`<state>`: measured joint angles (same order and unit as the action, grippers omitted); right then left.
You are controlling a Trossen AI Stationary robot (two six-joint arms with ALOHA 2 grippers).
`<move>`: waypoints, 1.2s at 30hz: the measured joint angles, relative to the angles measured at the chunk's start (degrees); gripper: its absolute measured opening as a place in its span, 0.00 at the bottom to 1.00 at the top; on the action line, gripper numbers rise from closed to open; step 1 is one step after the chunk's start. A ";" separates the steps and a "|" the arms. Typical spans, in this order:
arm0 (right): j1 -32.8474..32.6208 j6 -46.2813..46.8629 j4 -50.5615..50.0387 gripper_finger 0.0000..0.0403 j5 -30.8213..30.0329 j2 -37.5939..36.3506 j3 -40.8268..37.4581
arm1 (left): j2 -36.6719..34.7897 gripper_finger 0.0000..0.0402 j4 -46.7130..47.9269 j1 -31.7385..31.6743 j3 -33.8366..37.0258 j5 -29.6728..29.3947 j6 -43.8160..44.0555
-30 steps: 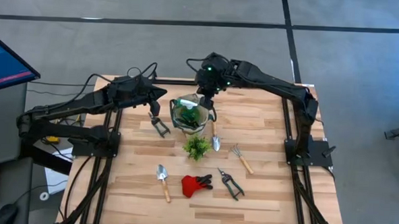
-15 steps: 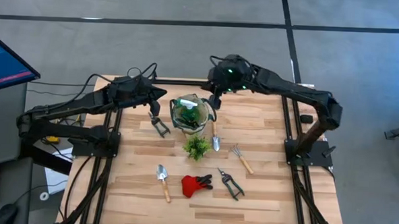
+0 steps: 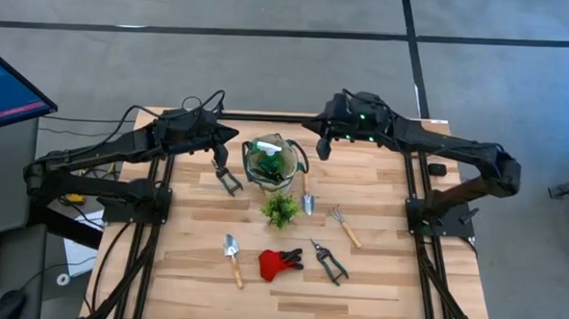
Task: Pick & Place Garden tools in Gardening bag
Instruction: Adjust the brown gardening bag
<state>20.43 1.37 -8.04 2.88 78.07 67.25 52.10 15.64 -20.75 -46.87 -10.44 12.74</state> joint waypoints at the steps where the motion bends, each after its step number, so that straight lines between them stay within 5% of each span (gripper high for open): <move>1: 0.00 1.01 1.44 0.00 -0.57 -0.74 -1.58 | 0.00 0.00 0.26 0.00 0.00 0.05 0.00; 11: -0.04 10.17 4.89 0.00 -1.42 -3.24 -11.33 | 0.02 0.00 4.74 0.00 5.45 3.82 5.93; 27: -0.46 12.21 4.93 0.00 -1.47 -0.08 -11.70 | 0.02 0.00 2.96 0.00 14.80 8.82 13.88; 36: -0.46 15.33 -3.39 0.00 -1.45 1.56 -11.70 | 0.02 0.00 -8.86 0.00 20.96 12.35 16.10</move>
<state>19.97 16.70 -11.43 1.43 79.63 55.55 52.12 6.78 -20.75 -25.91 1.91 28.84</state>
